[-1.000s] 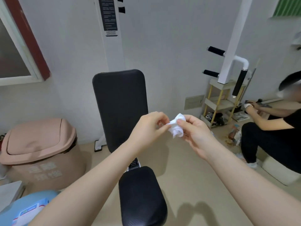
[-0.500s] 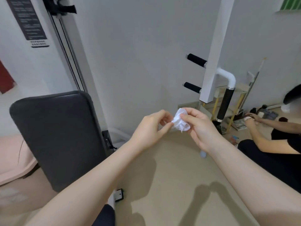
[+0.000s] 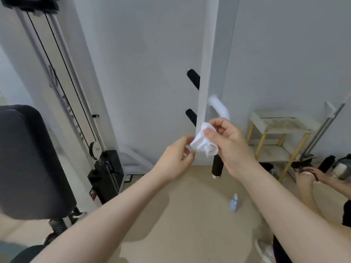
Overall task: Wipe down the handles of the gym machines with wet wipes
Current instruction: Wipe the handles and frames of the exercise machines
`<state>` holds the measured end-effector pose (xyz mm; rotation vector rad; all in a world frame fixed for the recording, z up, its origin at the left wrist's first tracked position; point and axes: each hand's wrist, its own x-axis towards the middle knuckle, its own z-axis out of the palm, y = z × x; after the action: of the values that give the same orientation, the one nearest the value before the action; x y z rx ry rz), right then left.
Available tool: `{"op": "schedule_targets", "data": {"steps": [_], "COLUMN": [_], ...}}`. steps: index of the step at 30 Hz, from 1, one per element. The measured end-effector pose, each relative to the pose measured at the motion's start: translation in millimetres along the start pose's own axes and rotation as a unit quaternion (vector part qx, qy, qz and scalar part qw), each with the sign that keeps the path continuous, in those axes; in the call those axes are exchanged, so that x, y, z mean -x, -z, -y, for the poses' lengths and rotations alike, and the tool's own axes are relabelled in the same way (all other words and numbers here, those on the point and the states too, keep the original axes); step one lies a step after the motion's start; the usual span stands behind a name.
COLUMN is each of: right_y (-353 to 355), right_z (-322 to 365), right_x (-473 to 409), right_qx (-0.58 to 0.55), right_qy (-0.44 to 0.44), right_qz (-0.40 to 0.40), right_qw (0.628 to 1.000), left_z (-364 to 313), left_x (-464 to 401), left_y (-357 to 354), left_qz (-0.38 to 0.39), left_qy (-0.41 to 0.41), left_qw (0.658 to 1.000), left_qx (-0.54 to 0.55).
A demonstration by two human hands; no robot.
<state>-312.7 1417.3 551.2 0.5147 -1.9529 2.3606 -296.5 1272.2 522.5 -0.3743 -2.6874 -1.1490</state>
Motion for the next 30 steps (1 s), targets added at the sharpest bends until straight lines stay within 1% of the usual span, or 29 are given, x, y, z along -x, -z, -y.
{"op": "schedule_targets", "data": {"steps": [2,3,4,5,6,8,9,10,11,13,15,17,19,21,23,24,25,26,27,28,29,30], "right_y": [38,56,74,90,105,129,137,142,143,136,127,125,134,145,146,142,138,133,129,126,125,127], "right_z": [8,11,12,12,9,-3,-11,-19,-27,-38,-44,-46,-57,-75,-85,-81,-72,-60,-48,-41,-39,-45], "right_x": [-9,-12,-16,-22,-27,-37,-43,-50,-57,-72,-78,-74,-68,-59,-53,-55,-59,-63,-67,-70,-68,-63], "right_qx": [-0.052,-0.081,-0.102,-0.113,-0.096,0.018,0.086,0.144,0.181,0.201,0.181,0.174,0.183,0.201,0.215,0.189,0.13,0.042,-0.041,-0.094,-0.1,-0.078], "right_qy": [-0.025,-0.038,-0.044,-0.044,-0.032,0.008,0.019,0.02,0.009,-0.022,-0.027,0.008,0.028,-0.012,-0.058,-0.065,-0.065,-0.062,-0.057,-0.053,-0.05,-0.056], "right_qz": [0.072,0.099,0.109,0.099,0.067,-0.03,-0.071,-0.093,-0.096,-0.051,0.006,0.042,0.062,0.097,0.112,0.106,0.092,0.084,0.087,0.097,0.111,0.123], "right_qw": [0.996,0.991,0.988,0.988,0.993,0.999,0.994,0.985,0.979,0.978,0.983,0.984,0.981,0.975,0.968,0.974,0.985,0.994,0.994,0.989,0.988,0.988], "left_z": [-24,-35,-45,-52,-58,-64,-66,-66,-67,-69,-73,-78,-82,-81,-80,-81,-80,-81,-79,-78,-76,-75], "left_x": [-20,-29,-38,-48,-57,-69,-72,-73,-75,-78,-82,-86,-85,-84,-83,-83,-83,-84,-84,-84,-84,-83], "left_y": [-24,-35,-44,-53,-60,-71,-75,-78,-79,-77,-76,-78,-79,-81,-79,-76,-72,-68,-64,-62,-59,-57], "left_qz": [0.011,0.016,0.013,0.003,-0.015,-0.053,-0.069,-0.082,-0.089,-0.094,-0.087,-0.091,-0.091,-0.091,-0.088,-0.081,-0.07,-0.061,-0.058,-0.06,-0.067,-0.075], "left_qy": [0.034,0.051,0.062,0.071,0.08,0.1,0.11,0.118,0.125,0.148,0.162,0.16,0.16,0.173,0.174,0.171,0.171,0.172,0.173,0.174,0.177,0.179], "left_qw": [0.999,0.997,0.993,0.989,0.984,0.977,0.974,0.971,0.97,0.969,0.97,0.973,0.97,0.961,0.963,0.966,0.969,0.972,0.975,0.977,0.978,0.978], "left_qx": [0.03,0.059,0.096,0.133,0.159,0.181,0.187,0.189,0.188,0.175,0.158,0.141,0.157,0.193,0.187,0.177,0.164,0.147,0.129,0.109,0.09,0.081]}}
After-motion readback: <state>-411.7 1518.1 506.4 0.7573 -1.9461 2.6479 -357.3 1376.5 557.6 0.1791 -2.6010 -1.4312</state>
